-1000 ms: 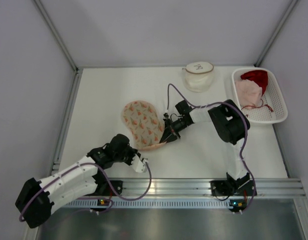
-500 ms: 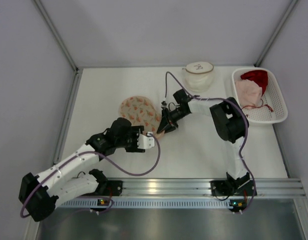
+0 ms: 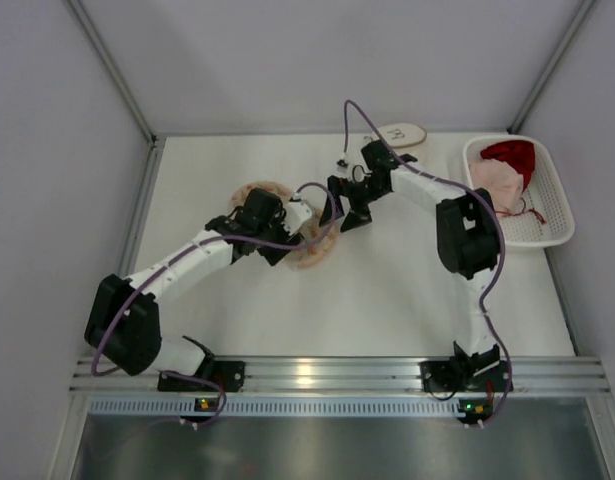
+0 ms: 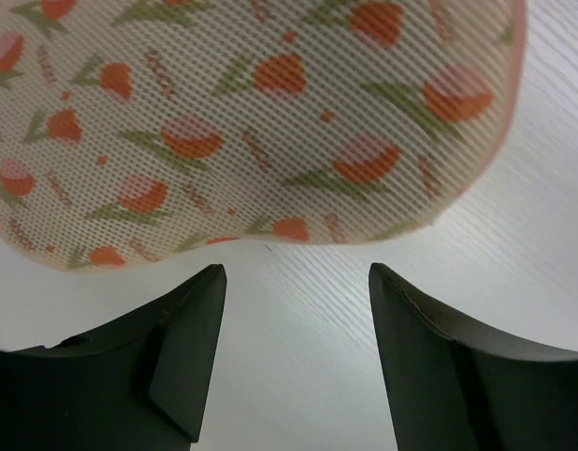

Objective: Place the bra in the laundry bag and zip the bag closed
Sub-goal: Move the laundry bag to the center of the board.

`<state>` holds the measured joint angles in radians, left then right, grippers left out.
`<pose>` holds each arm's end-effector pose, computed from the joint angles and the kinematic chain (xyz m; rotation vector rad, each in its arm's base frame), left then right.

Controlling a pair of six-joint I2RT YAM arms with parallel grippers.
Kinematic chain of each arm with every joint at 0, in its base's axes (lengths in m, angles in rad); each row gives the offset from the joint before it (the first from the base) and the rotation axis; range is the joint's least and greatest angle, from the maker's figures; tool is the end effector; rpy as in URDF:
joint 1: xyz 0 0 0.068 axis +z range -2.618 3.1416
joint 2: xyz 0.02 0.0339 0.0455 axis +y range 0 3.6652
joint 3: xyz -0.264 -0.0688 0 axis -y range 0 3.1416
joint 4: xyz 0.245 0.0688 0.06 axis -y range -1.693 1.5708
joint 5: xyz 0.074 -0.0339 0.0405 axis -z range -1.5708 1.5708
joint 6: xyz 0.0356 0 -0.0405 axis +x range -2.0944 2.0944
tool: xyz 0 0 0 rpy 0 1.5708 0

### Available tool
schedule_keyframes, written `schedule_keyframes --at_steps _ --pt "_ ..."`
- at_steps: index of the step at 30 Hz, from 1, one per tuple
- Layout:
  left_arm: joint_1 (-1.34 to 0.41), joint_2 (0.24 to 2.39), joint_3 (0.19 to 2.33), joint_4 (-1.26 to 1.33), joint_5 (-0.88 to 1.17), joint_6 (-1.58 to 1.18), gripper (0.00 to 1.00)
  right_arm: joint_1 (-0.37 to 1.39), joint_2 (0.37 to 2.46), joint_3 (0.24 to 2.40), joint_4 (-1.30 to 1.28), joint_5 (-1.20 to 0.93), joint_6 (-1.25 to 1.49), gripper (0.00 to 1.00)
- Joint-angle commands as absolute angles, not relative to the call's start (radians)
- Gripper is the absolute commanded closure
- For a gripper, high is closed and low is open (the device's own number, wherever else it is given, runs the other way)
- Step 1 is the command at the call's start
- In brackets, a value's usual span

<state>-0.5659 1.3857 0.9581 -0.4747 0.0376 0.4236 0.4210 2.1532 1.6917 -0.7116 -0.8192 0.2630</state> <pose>0.2417 -0.1551 0.2400 1.1895 2.1708 -0.1075 0.3995 0.2074 0.1880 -0.4578 2.7279 1.3133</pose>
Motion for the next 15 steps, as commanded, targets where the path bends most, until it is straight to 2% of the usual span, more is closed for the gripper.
schedule_keyframes --at_steps 1,10,15 --pt "-0.545 1.468 1.061 -0.443 -0.036 0.29 0.32 0.368 2.057 1.756 -0.761 -0.762 0.206 0.01" --pt "-0.54 1.819 1.238 -0.446 -0.176 0.126 0.36 0.246 1.907 1.747 -0.741 -0.727 0.192 0.01" --pt "-0.52 2.037 1.44 -0.456 -0.192 0.032 0.37 0.149 1.829 1.669 -0.687 -0.733 0.23 0.01"
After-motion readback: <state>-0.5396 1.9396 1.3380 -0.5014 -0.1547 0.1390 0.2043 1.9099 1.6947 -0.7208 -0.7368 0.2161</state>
